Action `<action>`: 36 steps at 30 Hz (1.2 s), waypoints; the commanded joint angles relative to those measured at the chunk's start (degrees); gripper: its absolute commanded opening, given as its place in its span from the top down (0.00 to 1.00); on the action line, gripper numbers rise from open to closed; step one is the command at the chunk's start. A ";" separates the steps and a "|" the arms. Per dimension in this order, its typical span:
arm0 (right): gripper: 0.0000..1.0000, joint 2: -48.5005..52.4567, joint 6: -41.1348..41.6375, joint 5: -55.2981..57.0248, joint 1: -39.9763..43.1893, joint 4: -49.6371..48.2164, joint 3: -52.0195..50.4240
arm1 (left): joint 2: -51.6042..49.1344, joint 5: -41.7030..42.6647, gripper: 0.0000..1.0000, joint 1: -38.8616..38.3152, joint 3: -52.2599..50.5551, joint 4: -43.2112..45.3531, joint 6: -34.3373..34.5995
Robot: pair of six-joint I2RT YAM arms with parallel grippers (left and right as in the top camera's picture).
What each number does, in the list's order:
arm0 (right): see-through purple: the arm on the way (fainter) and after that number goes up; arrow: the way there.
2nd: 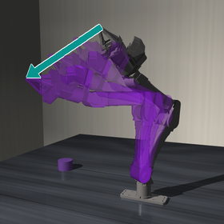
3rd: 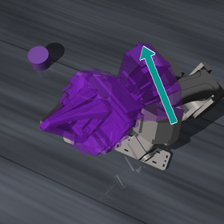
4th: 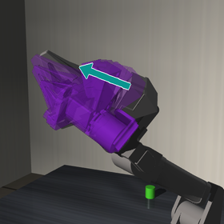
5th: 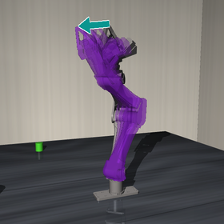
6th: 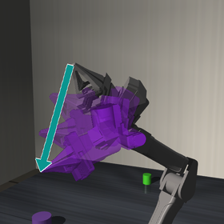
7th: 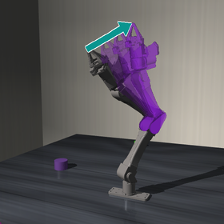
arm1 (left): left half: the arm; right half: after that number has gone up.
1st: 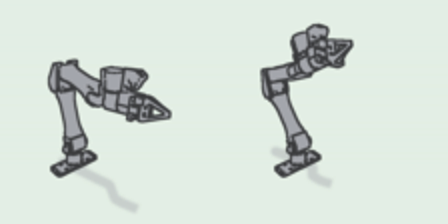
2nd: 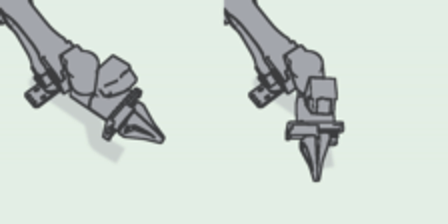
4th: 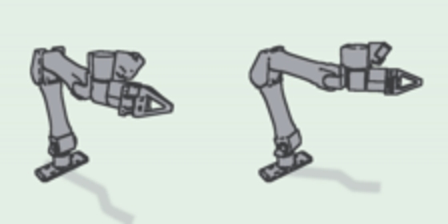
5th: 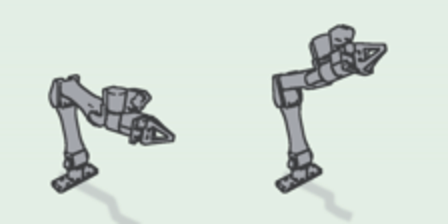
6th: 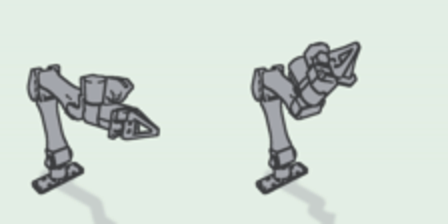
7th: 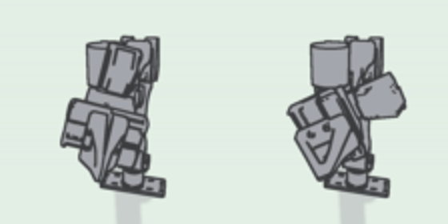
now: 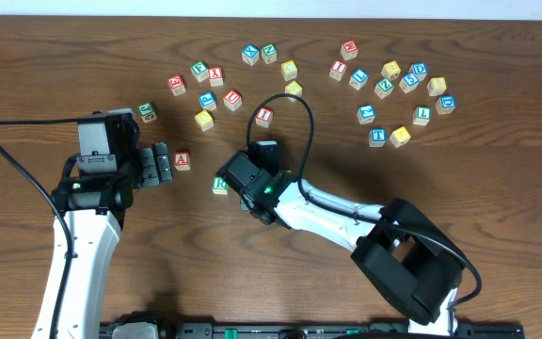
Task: Spell out ROBOT
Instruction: 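Open the right gripper, release B, and lift away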
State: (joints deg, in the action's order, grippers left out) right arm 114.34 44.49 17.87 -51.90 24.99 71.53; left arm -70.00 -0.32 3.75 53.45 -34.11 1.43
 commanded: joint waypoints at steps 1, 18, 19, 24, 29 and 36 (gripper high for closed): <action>0.63 -2.80 -1.09 2.16 -0.22 0.09 -0.28 | 0.00 -0.11 0.04 0.20 1.64 -0.13 -0.24; 0.63 -4.44 -3.08 5.84 -0.22 3.43 3.19 | 0.00 -0.11 0.04 0.20 1.64 -0.13 -0.24; 0.63 -4.87 -3.50 6.16 -0.22 3.69 3.67 | 0.00 -0.11 0.04 0.20 1.64 -0.13 -0.24; 0.61 -7.28 -5.86 6.62 -0.15 3.76 5.75 | 0.00 -0.11 0.04 0.20 1.64 -0.13 -0.24; 0.60 -8.31 -8.41 6.82 0.28 4.59 8.46 | 0.00 -0.11 0.04 0.20 1.64 -0.13 -0.24; 0.60 -8.37 -12.98 10.51 1.66 4.94 13.92 | 0.00 -0.11 0.04 0.20 1.64 -0.13 -0.24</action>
State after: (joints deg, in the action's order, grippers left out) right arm 107.28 35.31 24.82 -51.35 29.76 82.00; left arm -70.00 -0.32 3.75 53.45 -34.11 1.43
